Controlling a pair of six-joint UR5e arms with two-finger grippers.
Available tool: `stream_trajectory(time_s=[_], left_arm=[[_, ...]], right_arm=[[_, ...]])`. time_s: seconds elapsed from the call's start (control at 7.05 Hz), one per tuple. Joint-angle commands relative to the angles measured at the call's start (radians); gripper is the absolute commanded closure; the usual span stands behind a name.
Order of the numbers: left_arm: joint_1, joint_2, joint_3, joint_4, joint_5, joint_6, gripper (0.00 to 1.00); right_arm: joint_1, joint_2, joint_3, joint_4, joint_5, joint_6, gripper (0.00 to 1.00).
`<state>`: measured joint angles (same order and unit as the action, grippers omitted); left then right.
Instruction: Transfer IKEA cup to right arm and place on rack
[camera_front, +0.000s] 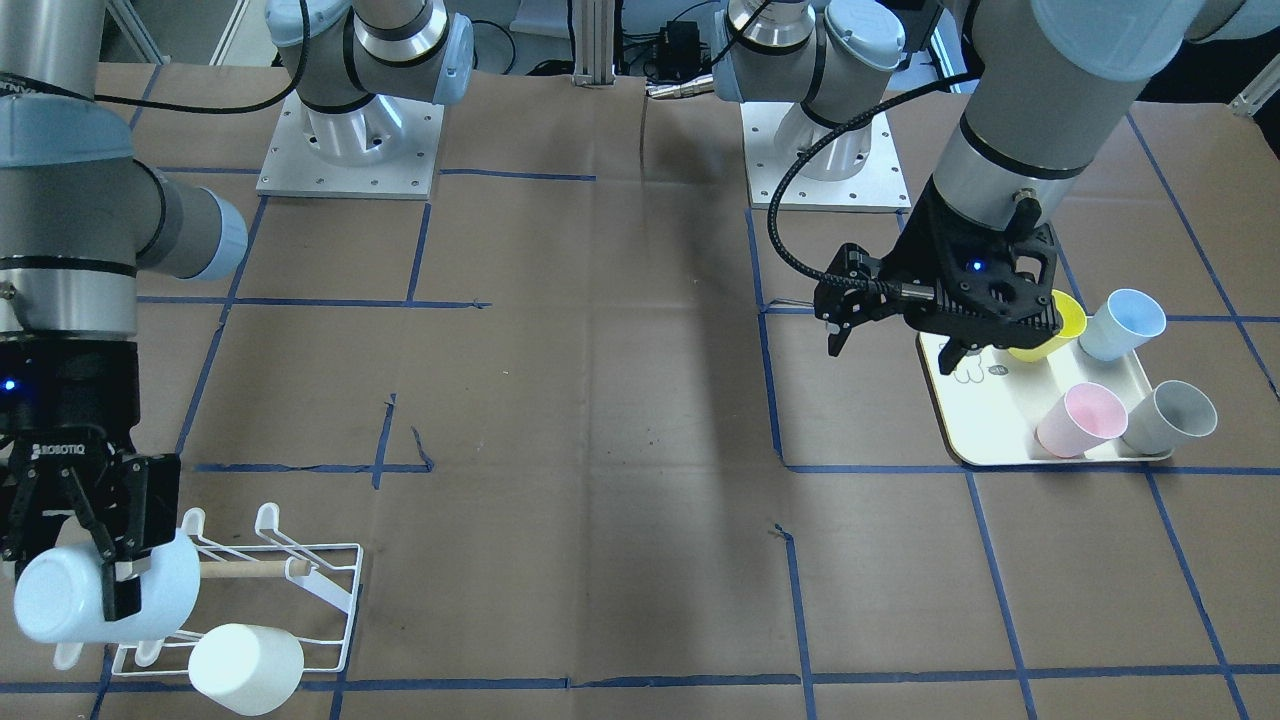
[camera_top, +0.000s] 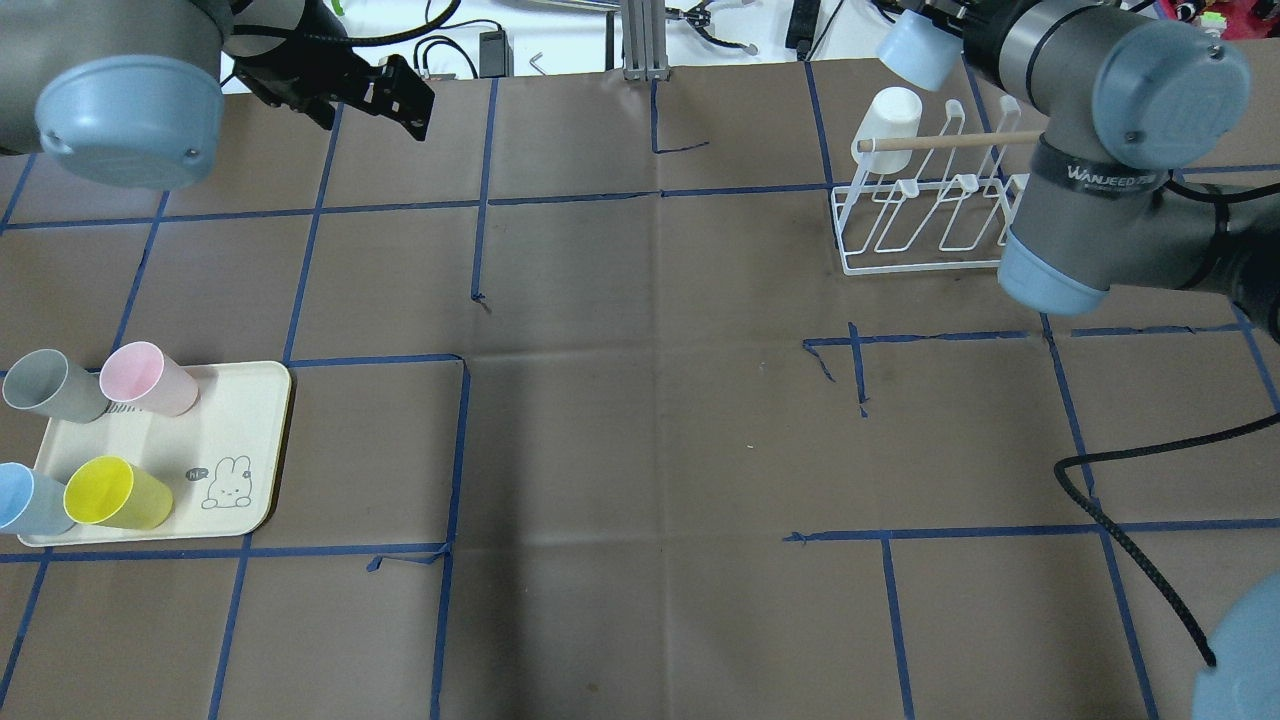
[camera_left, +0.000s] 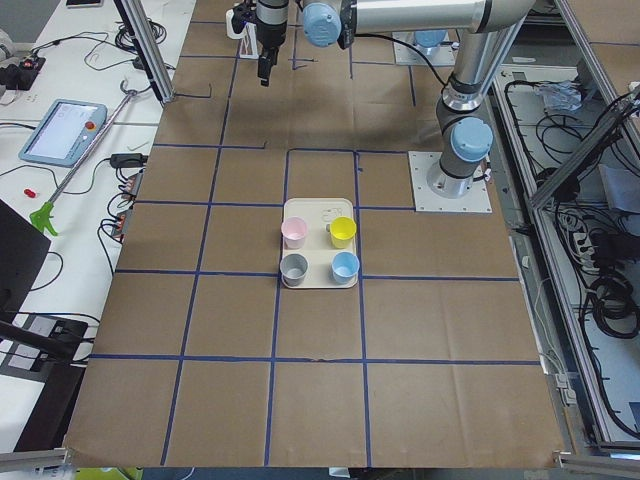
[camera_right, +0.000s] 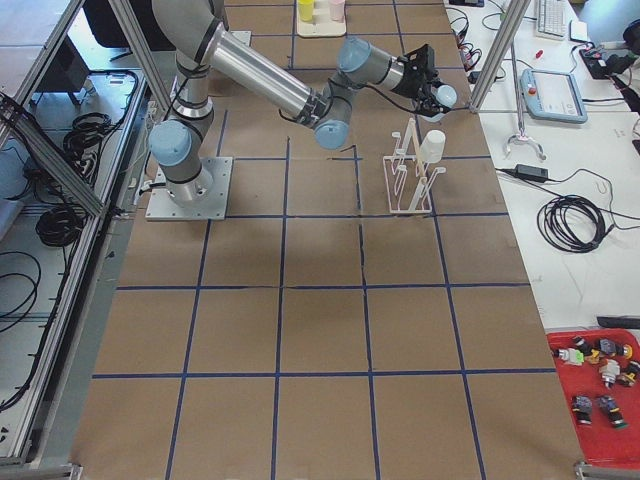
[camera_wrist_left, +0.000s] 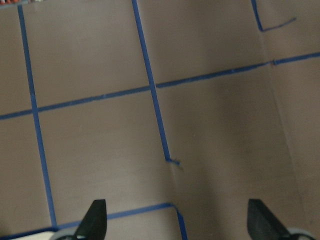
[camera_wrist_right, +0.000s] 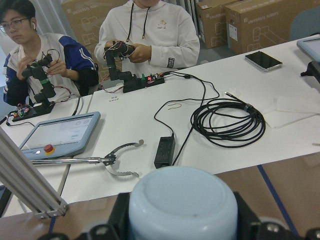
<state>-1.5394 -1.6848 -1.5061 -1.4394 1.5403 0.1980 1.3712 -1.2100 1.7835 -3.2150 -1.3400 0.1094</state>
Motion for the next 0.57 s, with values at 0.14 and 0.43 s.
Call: stream_trajectory(time_s=[0.14,0.43], left_arm=[[0.001,0.037,-0.026,-0.062,0.004,-0.011,0.01],[0.001,0.057,-0.028,-0.078,0.006,-0.015,0.01]], right_arm=[[-0.067,0.128,-0.121,-0.003,0.011,-0.215,0.91],[-0.081,0.154,-0.11,-0.012,0.015,-0.251,0.91]])
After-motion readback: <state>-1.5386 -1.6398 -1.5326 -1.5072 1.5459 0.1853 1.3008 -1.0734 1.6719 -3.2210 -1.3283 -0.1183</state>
